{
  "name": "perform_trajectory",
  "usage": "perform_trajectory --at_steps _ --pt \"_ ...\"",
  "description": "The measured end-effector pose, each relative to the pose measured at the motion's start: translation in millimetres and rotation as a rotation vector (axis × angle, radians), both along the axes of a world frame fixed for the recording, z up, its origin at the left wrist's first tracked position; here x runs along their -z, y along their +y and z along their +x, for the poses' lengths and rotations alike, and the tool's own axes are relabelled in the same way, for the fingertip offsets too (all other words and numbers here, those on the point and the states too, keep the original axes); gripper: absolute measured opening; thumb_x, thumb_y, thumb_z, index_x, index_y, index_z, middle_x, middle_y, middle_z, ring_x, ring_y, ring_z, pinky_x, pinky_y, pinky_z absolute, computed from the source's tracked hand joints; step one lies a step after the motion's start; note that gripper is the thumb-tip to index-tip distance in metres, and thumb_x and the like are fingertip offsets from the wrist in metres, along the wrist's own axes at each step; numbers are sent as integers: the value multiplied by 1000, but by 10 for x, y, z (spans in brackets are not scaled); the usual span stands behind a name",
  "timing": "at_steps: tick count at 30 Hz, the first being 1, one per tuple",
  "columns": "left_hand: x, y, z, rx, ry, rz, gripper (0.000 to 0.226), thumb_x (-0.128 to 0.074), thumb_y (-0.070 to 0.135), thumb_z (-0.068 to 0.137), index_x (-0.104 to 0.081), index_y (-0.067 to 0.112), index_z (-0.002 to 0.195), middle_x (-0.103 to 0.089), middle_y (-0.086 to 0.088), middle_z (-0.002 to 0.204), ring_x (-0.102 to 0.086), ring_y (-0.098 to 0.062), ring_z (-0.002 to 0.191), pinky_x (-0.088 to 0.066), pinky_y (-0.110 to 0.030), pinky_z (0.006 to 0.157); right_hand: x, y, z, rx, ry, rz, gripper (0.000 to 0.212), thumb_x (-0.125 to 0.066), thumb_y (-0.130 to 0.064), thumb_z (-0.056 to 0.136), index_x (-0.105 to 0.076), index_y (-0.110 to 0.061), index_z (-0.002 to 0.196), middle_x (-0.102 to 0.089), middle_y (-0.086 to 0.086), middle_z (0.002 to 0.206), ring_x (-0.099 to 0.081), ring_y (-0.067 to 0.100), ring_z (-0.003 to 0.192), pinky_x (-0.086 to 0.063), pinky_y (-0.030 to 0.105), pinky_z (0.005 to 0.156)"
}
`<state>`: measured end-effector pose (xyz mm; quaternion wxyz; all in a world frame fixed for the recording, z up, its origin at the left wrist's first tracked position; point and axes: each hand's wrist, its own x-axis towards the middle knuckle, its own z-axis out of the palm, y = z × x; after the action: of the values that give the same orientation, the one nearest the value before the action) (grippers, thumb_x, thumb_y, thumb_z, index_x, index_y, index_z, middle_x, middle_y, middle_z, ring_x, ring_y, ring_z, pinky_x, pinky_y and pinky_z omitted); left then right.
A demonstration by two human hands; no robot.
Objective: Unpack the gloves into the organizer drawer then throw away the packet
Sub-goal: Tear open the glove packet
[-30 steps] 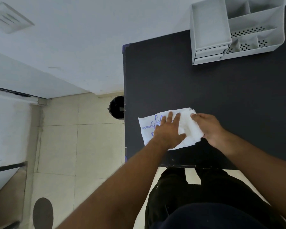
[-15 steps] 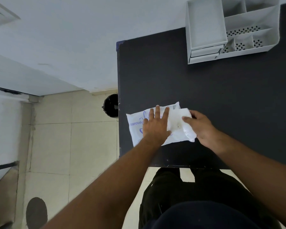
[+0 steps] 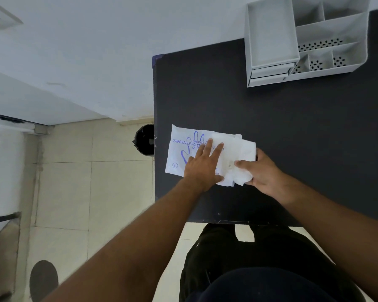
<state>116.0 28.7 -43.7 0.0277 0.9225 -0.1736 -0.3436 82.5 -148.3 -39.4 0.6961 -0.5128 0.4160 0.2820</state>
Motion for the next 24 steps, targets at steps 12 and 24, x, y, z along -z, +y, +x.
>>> perform_trajectory --at_steps 12,24 --pt "33 -30 2 -38 -42 97 92 -66 38 95 -2 30 160 -6 -9 170 -13 -36 155 -29 -62 115 25 -172 62 -89 -16 19 38 -70 -16 85 -64 -24 122 -71 6 117 -68 28 106 -59 47 85" --pt "35 -72 -14 -78 -31 115 90 -64 41 95 -2 29 160 -6 -11 170 -16 -40 153 -23 -62 117 -41 -176 34 -40 -3 -50 23 -65 -25 93 -65 -23 116 -72 3 110 -69 26 100 -57 42 85"
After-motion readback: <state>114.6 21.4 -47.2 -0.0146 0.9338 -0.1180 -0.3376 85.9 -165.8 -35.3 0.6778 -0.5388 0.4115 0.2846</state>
